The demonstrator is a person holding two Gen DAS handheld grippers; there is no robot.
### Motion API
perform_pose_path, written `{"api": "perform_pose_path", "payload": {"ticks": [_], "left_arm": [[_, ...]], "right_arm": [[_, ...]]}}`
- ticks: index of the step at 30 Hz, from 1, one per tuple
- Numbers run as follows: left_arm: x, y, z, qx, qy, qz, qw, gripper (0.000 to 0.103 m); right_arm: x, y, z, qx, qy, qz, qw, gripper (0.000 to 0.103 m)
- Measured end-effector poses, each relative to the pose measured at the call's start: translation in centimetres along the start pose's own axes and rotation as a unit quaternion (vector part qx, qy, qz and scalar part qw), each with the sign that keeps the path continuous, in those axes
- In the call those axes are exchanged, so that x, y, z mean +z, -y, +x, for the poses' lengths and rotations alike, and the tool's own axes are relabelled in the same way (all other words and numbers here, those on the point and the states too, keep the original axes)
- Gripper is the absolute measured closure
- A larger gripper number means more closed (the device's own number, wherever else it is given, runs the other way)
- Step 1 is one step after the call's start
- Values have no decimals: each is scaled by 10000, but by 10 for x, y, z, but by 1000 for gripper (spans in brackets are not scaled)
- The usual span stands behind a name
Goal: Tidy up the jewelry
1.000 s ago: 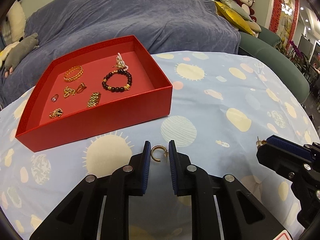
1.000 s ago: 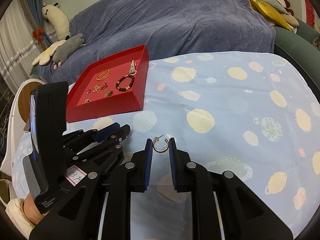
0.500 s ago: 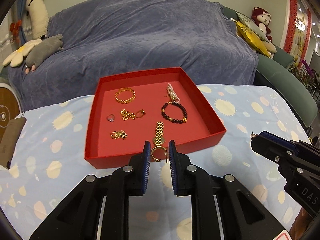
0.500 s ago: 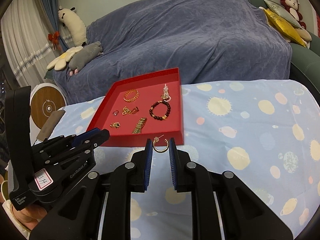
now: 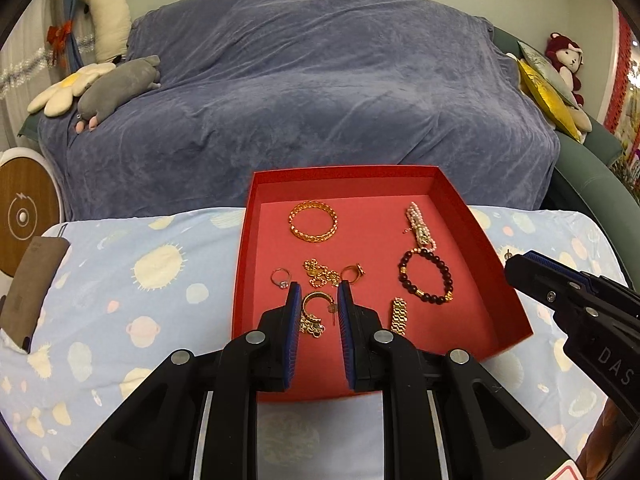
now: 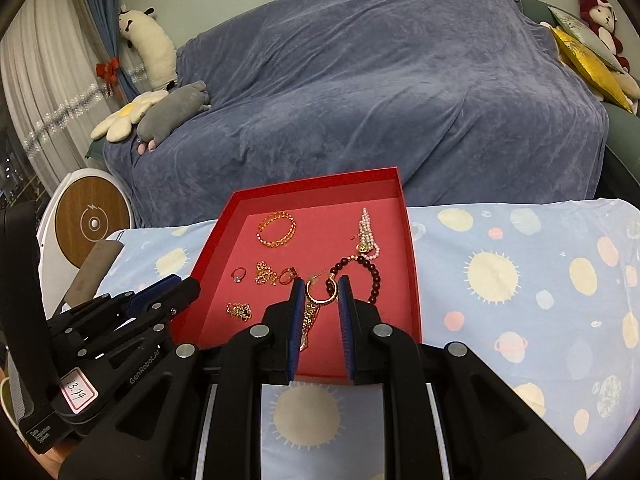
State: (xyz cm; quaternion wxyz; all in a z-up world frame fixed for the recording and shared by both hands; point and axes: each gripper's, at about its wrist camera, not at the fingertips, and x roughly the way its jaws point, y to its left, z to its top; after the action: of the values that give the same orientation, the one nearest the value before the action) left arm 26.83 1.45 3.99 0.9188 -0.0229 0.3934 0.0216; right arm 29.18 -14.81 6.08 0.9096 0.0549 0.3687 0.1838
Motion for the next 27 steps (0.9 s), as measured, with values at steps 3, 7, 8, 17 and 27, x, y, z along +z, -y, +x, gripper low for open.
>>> {"api": "perform_pose_path", "payload": {"ticks": [3, 7, 8, 17, 27], "left_arm": [[6, -4, 12, 63, -72, -21, 10000, 88], [12, -6, 22, 84, -97, -18, 9999, 87], [12, -7, 24, 82, -102, -29, 9999, 87], [16, -10, 40, 96, -152, -113, 9998, 87], [12, -9, 39, 346, -115, -148, 9992, 60]], "right_arm": [[5, 2, 18, 54, -151, 97, 9998, 87], [8, 3, 36, 44, -276, 115, 9995, 87], [8, 2, 40, 41, -300, 106, 9995, 87], [8, -7, 59, -40, -383, -10, 9993, 87], [8, -7, 51, -250, -143, -39, 9996, 61]]}}
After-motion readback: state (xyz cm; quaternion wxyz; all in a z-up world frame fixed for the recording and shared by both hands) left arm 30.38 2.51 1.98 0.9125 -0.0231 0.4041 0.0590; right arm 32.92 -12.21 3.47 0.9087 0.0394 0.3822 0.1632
